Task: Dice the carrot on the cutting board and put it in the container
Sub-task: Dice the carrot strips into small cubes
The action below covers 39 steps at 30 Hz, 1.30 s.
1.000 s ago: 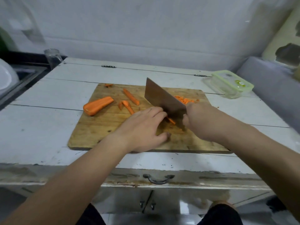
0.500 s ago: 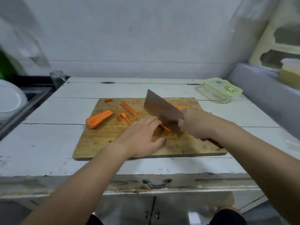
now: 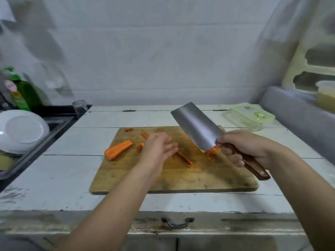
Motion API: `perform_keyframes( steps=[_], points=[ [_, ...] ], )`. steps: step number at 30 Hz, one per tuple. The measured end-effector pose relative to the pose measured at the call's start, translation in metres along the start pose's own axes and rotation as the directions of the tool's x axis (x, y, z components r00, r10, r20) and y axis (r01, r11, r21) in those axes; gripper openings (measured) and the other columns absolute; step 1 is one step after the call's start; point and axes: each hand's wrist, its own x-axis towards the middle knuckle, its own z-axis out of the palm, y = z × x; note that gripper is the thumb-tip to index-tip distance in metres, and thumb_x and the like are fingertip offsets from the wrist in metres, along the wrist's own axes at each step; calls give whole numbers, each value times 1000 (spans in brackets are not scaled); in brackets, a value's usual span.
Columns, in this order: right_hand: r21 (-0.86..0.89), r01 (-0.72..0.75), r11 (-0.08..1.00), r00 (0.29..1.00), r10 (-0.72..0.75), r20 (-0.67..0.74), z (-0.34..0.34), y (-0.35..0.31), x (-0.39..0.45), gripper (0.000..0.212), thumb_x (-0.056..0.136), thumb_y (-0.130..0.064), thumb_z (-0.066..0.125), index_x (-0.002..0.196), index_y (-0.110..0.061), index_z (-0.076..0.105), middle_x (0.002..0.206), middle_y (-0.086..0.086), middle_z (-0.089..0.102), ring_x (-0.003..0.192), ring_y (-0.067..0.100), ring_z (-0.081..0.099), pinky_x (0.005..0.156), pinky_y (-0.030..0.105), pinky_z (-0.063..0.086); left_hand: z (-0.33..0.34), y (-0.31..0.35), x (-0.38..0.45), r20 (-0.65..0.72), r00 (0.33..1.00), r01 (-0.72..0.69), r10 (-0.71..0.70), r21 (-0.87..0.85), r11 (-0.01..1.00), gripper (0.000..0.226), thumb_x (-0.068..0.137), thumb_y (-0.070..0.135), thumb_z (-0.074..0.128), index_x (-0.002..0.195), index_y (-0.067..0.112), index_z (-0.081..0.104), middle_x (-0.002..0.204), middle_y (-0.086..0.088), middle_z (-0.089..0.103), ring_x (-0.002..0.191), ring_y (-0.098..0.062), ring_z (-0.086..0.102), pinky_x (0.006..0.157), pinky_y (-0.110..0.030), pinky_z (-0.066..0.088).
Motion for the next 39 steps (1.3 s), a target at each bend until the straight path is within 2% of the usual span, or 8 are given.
perform_keyframes(
  steps=[4,14,21,24,29,36,38,39],
  points=[
    [92,-32,995,991,20,132,14,4,4,18,104,-16,44,89,-8,49,60,4,38,41,12,26,35,19,26,20,18,2,320,900,391,-295,-297,871,46,105,35,49,137,2,52,135,-20,63,122,-36,64,98,-52,54],
    [10,25,1000,997,-26,76,14,3,10,13,102,-16,48,93,-8,49,61,5,42,41,15,30,39,21,29,24,23,10,182,926,352,-331,-96,931,15,105,9,52,94,4,60,63,-5,71,57,-14,71,52,-28,59],
    [-24,41,999,999,-41,-8,9,2,18,10,101,-14,46,95,-7,50,61,5,45,42,15,33,37,23,32,26,20,24,90,952,293,-292,-1,956,18,109,13,46,104,2,59,90,-16,72,77,-26,72,58,-36,62],
    [-53,39,998,993,-45,-107,-5,3,17,11,101,-12,46,92,-8,51,60,5,46,41,16,36,38,23,33,32,19,38,81,969,194,-232,327,925,15,109,14,46,112,3,55,93,-16,73,81,-28,73,69,-37,62],
    [-65,47,997,978,-59,-199,-24,11,7,12,99,-11,46,89,-9,50,59,4,47,40,16,38,39,24,35,58,29,56,246,953,-65,-175,732,678,12,103,9,51,95,6,59,88,-9,74,98,-23,75,87,-43,56],
    [42,40,998,975,-30,-221,-20,23,10,12,100,-14,47,90,-9,53,62,5,48,43,16,40,39,24,37,54,23,48,393,906,-387,157,619,683,25,107,5,40,94,19,57,78,-4,61,66,-15,62,84,-47,59],
    [135,34,990,977,-5,-212,-11,21,14,15,101,-14,48,89,-8,53,61,5,47,42,14,39,37,23,35,43,13,25,552,802,-580,230,626,521,20,105,11,48,107,27,61,93,4,65,76,-6,61,81,-31,53],
    [180,25,983,979,12,-204,-7,18,17,15,101,-13,48,88,-8,52,60,5,46,41,14,39,36,22,35,39,9,14,641,737,-672,213,666,323,28,102,16,51,123,33,61,108,7,69,90,-7,63,85,-29,51]
  ],
)
